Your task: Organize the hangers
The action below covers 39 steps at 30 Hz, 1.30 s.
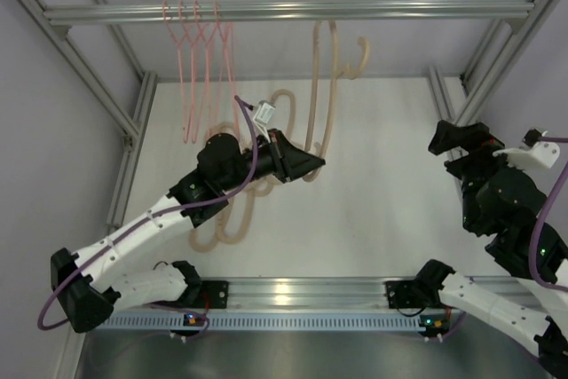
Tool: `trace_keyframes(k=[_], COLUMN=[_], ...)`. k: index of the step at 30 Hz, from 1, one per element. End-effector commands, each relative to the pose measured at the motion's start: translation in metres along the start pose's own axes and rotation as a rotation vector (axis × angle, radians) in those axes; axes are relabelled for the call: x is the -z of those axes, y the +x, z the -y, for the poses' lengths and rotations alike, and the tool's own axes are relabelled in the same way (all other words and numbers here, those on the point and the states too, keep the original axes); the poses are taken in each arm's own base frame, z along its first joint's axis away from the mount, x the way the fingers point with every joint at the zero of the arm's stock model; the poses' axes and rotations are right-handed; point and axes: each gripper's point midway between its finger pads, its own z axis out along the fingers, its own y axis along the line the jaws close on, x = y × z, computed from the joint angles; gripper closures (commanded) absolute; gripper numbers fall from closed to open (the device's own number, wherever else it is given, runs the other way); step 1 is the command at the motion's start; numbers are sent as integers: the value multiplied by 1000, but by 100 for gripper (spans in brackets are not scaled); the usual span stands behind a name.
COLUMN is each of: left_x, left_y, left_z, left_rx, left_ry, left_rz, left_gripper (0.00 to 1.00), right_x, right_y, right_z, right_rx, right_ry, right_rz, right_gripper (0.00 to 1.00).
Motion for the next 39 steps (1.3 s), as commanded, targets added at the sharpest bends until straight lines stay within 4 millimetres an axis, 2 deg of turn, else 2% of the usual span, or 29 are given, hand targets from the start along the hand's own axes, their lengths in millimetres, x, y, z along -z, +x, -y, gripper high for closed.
trace_keyframes(k=[1,4,9,17,24,30,39], left_x=[15,24,31,19,19,14,1], left_y=[-36,-49,-70,-87,-114,-124,-122], left_z=[35,44,40,30,25,11,-9], left_rx=[-36,-32,21,104,142,205,287], left_ry=[100,118,116,177,243,260,247], left_rz=[142,190,271,300,346,346,330], left_gripper=[100,100,100,100,100,100,100], right_x=[-1,-3,-4,-3,-4,-5,-8], right_y=[-9,-8,-9,-13,-15,-12,-8], right_z=[-6,-8,-13,-16,-17,-20,-24], right_rx=[-3,1,2,7,15,27,33], right_ry=[0,-2,-11,-18,-19,-19,-22], right_rz=[10,4,-1,1,4,-3,-14], right_gripper=[2,2,2,2,2,2,1])
